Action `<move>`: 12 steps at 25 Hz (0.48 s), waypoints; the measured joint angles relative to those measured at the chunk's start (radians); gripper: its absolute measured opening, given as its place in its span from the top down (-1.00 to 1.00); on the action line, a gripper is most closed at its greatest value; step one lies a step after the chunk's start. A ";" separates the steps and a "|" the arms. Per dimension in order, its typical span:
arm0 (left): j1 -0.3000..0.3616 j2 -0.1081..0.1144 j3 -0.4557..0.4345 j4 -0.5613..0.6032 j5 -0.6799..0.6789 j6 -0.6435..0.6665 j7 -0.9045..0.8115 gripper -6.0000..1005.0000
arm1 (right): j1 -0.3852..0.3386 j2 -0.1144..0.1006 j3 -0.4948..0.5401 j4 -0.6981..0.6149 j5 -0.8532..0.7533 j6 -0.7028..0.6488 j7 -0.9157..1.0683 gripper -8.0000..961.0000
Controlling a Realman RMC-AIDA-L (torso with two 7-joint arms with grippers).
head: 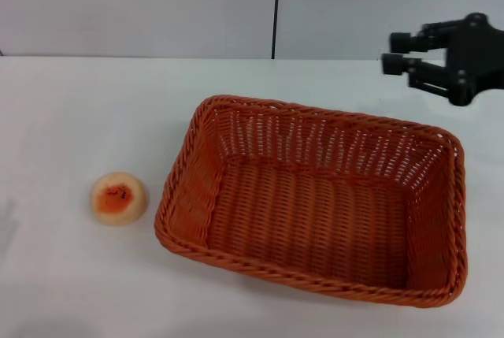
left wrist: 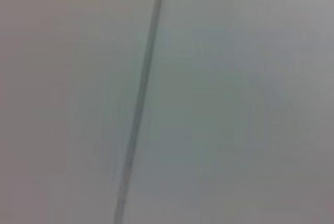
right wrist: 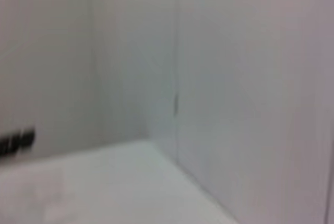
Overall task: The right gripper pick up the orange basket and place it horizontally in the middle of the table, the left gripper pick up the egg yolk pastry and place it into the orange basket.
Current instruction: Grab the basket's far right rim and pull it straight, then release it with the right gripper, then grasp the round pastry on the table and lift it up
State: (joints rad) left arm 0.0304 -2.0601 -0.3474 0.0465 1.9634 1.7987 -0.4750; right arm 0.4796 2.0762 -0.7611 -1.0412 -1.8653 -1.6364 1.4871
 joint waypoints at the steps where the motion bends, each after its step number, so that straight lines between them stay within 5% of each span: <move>1: -0.014 0.002 0.043 0.032 0.000 0.000 -0.021 -0.32 | -0.023 0.000 0.001 0.007 0.039 0.004 0.000 0.40; 6: -0.050 0.003 0.142 0.120 0.001 -0.013 -0.109 -0.31 | -0.141 -0.004 0.013 0.032 0.219 -0.003 -0.009 0.40; 7: -0.097 0.003 0.292 0.230 0.002 -0.042 -0.232 -0.31 | -0.167 -0.003 0.016 0.034 0.253 -0.006 -0.016 0.40; 12: -0.147 0.000 0.445 0.334 0.007 -0.095 -0.345 -0.30 | -0.231 -0.004 0.042 0.067 0.357 -0.020 -0.041 0.40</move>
State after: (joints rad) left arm -0.1170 -2.0598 0.0973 0.3801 1.9706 1.7041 -0.8200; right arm 0.2488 2.0723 -0.7190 -0.9741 -1.5083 -1.6562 1.4462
